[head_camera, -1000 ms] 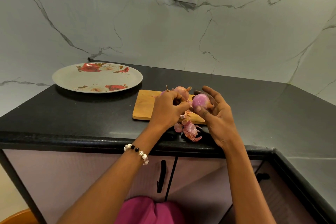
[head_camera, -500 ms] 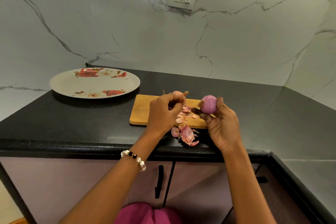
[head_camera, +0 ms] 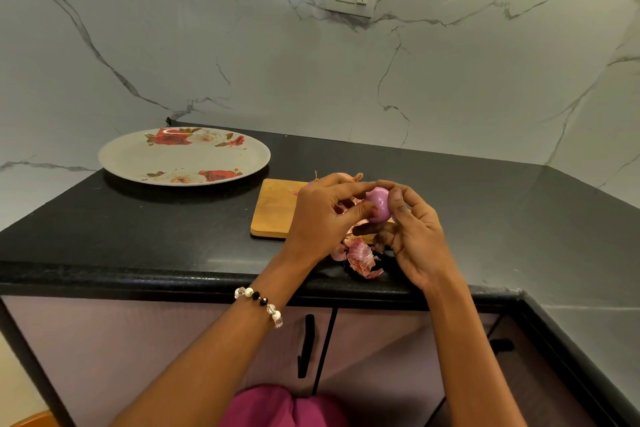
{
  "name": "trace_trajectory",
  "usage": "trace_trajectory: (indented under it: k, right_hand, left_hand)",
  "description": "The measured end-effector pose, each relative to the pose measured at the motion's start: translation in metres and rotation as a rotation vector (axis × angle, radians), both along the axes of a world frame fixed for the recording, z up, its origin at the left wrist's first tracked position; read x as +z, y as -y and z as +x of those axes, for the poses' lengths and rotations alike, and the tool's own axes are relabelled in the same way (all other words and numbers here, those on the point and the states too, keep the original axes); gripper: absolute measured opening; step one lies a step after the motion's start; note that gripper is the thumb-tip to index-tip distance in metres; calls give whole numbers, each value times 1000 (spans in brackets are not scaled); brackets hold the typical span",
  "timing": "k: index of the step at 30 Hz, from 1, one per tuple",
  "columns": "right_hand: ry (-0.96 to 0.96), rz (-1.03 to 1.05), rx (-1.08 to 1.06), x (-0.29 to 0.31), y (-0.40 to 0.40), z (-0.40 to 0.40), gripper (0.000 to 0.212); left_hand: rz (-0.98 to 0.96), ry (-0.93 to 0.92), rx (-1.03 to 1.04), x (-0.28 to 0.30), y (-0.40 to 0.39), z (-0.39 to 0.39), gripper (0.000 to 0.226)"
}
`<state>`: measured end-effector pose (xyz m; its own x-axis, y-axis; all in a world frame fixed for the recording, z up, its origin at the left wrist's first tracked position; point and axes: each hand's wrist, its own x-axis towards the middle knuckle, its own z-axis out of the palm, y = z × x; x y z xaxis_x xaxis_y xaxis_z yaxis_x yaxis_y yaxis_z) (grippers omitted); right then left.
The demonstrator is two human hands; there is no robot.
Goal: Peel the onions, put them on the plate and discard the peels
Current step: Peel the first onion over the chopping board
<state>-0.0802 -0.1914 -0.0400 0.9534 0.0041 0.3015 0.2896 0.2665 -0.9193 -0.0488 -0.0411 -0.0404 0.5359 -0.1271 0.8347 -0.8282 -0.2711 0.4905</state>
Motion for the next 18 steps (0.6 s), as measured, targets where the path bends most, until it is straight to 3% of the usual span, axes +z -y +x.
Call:
trace_trajectory:
  k: [9,18]
  right_hand:
    - [24,-64,14,0,-2,-3,35]
    - [36,-116,7,-4,2,2,31]
  left_hand:
    - [-27,8,53,-1,-3,2,13]
    - [29,-19,20,-2,-2,5,24]
